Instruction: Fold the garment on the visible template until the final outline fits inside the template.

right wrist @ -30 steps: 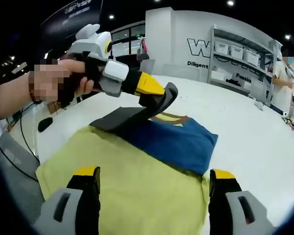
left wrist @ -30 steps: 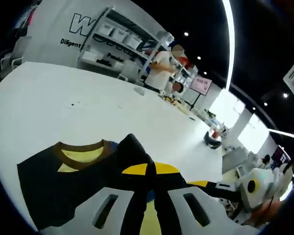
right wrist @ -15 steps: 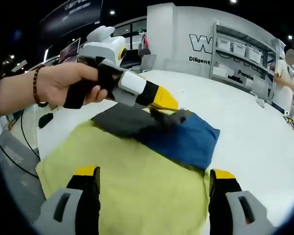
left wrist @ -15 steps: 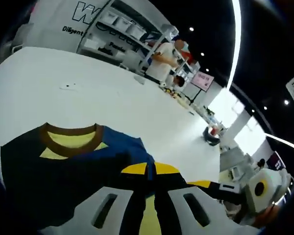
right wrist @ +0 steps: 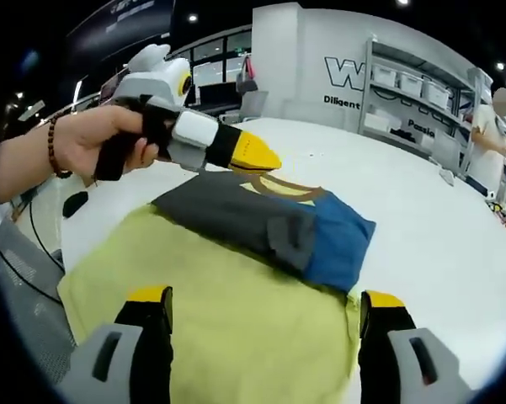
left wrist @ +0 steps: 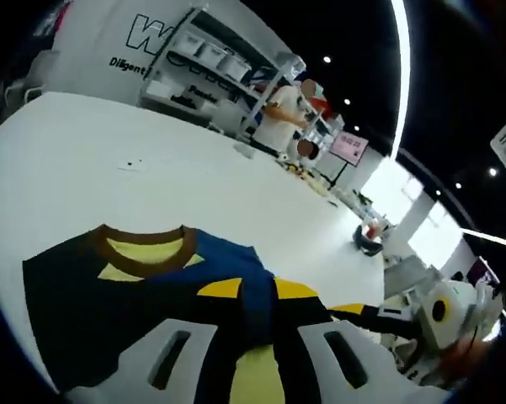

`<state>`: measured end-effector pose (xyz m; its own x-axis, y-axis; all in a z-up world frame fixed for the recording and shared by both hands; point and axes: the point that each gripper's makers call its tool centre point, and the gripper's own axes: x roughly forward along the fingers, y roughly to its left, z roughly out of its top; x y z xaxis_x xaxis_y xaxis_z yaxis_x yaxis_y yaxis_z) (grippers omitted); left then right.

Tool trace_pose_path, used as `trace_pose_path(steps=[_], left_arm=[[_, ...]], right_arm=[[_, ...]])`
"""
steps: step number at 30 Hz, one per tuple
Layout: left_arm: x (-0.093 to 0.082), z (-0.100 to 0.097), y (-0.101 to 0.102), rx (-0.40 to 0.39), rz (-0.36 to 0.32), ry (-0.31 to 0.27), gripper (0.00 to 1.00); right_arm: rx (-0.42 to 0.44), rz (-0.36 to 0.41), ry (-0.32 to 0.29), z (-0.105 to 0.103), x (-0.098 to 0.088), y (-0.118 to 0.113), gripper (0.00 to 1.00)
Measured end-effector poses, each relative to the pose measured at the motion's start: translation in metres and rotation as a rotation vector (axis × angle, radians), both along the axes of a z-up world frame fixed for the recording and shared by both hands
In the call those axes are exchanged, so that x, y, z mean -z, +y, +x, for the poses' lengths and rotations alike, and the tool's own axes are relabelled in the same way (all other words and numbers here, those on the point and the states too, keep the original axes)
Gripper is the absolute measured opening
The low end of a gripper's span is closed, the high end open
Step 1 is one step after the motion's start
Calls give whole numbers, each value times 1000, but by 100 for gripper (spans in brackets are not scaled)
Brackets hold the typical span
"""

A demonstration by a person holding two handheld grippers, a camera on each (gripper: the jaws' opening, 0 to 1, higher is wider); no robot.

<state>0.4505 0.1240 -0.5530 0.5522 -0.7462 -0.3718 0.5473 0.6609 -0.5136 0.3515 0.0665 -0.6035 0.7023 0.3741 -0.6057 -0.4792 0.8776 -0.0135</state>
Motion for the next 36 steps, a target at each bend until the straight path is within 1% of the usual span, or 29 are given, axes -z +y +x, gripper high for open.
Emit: trace_pose_path(steps=[1,2,5,6,10,14,15,17,19,21,23,24,25,27,29,31,34,35,36], left_arm=[[-1,0,18,-14,109,-67,7],[-5,0,23,-9,143,-119,7],[-9,-1,25,-8,146,-142,9],[-16,-10,36,-29,98,-100,10],[-17,-14,46,-43,117,-117,11],[-15,-21,55,-43,150,-116,12],[-11,-27,64,-60,210,-127,13],[-9,-31,70,-85,225,-132,14],[-5,-36,74,-81,238,-129,14],[-1,-39,78,-69,267,-132,14],[-1,-39,82,-74,270,-134,14],[0,-39,85,-76,269,-140,15],[2,-38,88,-73,270,-143,15],[4,-40,94,-72,271,-144,16],[4,-39,102,-96,272,-150,16],[5,-40,106,-102,275,-152,18],[10,-41,113,-106,306,-176,24],[13,-41,116,-100,326,-194,25],[15,-41,118,-98,336,-197,26]], right_arm=[[1,3,-4,1,-1,0,91],[2,5,-5,2,-1,0,91],[4,7,-10,2,-2,0,89],[7,8,-21,4,-3,1,89],[9,3,-27,5,-4,1,88],[-2,4,-34,5,-5,2,85],[-7,9,-65,7,-11,4,85],[-7,-3,-78,9,-12,3,83],[-2,-5,-79,9,-12,2,81],[1,3,-130,13,-22,2,81],[0,-4,-124,13,-20,1,79],[4,-4,-108,13,-17,1,78],[8,15,-88,11,-14,3,79],[7,19,-93,11,-16,4,78],[6,2,-107,12,-17,2,77],[12,0,-102,12,-16,1,77],[20,10,-102,13,-15,0,74],[22,7,-105,13,-15,-1,73],[23,6,-106,13,-15,-1,73]])
